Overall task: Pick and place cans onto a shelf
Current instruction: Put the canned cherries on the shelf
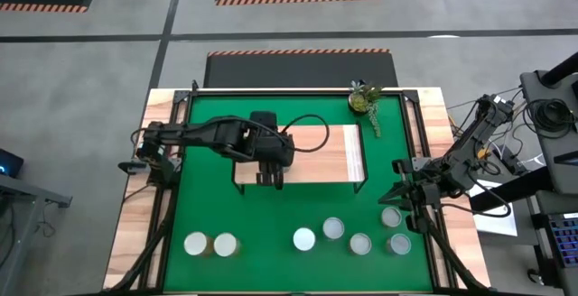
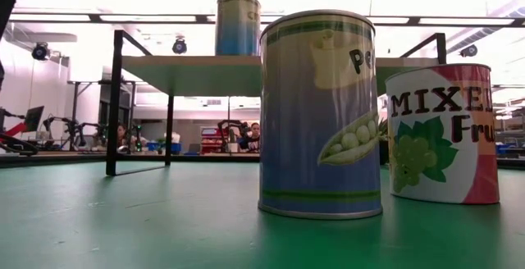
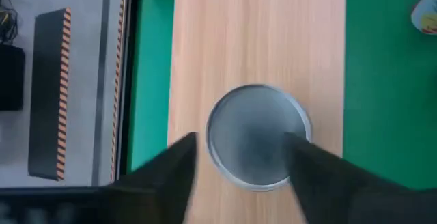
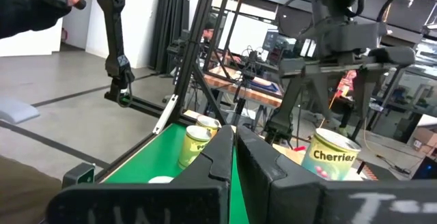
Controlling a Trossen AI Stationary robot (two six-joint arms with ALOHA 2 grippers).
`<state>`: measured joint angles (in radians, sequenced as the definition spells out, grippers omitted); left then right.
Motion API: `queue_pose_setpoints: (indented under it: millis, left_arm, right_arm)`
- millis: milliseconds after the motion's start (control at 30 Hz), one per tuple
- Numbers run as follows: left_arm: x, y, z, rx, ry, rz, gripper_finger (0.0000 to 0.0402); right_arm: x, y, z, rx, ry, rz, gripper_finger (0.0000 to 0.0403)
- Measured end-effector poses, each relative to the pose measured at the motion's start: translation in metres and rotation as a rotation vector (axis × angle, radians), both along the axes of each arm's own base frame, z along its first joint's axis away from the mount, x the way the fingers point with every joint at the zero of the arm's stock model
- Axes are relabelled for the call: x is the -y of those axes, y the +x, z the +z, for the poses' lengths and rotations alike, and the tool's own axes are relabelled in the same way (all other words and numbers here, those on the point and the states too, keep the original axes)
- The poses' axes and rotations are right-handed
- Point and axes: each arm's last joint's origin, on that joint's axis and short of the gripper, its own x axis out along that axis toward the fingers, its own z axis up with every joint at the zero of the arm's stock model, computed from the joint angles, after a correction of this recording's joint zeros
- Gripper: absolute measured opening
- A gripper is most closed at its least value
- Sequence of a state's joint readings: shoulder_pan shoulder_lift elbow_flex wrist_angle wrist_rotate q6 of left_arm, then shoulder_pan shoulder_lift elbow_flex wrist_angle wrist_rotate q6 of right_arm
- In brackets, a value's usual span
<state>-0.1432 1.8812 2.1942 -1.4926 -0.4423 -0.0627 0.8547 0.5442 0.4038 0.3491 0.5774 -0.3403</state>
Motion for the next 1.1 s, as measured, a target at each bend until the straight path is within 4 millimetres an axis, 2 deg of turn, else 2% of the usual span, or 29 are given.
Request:
queue_pose_setpoints:
  millis: [133, 200, 367, 500, 633, 867, 1100]
  left_arm:
    - [0.001, 0.002, -0.005, -0.019, -0.008, -0.006, 0.0053]
    - [0.002, 0.004, -0.008, -0.023, -0.011, -0.010, 0.0015]
    - [0.004, 0.004, -0.008, -0.020, -0.011, -0.015, 0.0031]
    - [0.004, 0.005, -0.009, -0.016, -0.015, -0.006, 0.0023]
    - [0.005, 0.009, -0.022, -0.042, -0.012, -0.005, 0.0003]
    - [0.005, 0.011, -0.045, -0.094, 0.012, 0.025, 0.0000]
    - [0.005, 0.012, -0.049, -0.079, -0.011, 0.068, 0.0000]
  right_arm:
    - [0.000, 0.000, 0.000, 0.000, 0.000, 0.000, 0.0009]
    - [0.000, 0.000, 0.000, 0.000, 0.000, 0.000, 0.0009]
    - [0.000, 0.000, 0.000, 0.000, 0.000, 0.000, 0.0009]
    - [0.000, 0.000, 0.000, 0.000, 0.000, 0.000, 0.0009]
    - [0.000, 0.000, 0.000, 0.000, -0.001, 0.000, 0.0009]
    - [0.000, 0.000, 0.000, 0.000, -0.001, 0.000, 0.0009]
    - [0.000, 0.000, 0.000, 0.000, 0.000, 0.000, 0.0009]
